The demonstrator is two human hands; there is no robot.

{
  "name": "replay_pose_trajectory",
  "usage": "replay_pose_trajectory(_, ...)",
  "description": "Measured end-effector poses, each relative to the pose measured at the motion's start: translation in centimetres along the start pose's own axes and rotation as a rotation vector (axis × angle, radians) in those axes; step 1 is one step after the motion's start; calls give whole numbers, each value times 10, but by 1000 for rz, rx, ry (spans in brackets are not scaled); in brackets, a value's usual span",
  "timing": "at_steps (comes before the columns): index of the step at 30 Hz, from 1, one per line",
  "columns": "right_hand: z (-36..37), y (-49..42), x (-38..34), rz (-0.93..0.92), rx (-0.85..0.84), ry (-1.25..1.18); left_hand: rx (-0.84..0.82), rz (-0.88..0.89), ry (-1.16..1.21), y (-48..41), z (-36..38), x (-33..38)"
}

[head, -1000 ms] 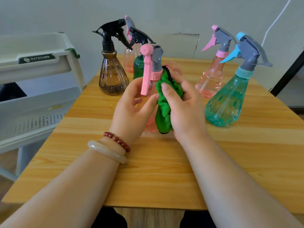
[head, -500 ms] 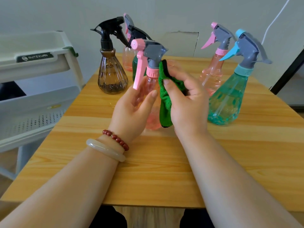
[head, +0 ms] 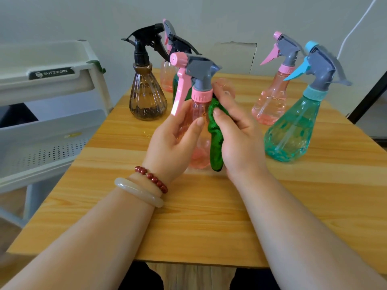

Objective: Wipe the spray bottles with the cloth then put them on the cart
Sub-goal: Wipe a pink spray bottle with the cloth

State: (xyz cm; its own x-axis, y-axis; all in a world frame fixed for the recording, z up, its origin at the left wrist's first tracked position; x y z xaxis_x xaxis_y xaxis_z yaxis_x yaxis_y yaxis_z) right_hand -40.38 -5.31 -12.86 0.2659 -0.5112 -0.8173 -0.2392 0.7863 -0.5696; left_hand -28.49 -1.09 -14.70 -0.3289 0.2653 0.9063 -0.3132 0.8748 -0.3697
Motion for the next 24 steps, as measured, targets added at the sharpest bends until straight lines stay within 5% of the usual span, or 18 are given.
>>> replay_pose_trajectory(7,1,3,10,254,45,178,-18,-18,-54,-1,2,-2)
replay_pose_trajectory(12,3,7,-10,-216,28,184,14,16,-157,-3,-1,-4)
replay_pose_trajectory(19,-6,2,24,319,-1,418,5,6,-17,-1,-3,-3)
replay_pose_trajectory(24,2,6,-2,-97,4,238,3,17,-69,-2,-2,-3)
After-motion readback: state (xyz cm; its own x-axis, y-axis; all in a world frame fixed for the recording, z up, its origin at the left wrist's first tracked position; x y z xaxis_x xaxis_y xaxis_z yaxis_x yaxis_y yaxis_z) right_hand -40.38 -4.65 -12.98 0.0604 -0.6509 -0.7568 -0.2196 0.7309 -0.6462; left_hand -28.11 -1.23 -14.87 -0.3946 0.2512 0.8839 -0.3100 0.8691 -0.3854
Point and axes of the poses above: each hand's wrist, its own y-axis away from the middle knuckle, its own z-axis out of the palm, x = y × z, the point moved 3 cm from there along -y, towards the middle knuckle, and after that the axes turned 8 degrees about -z, right-handed, at the moved point
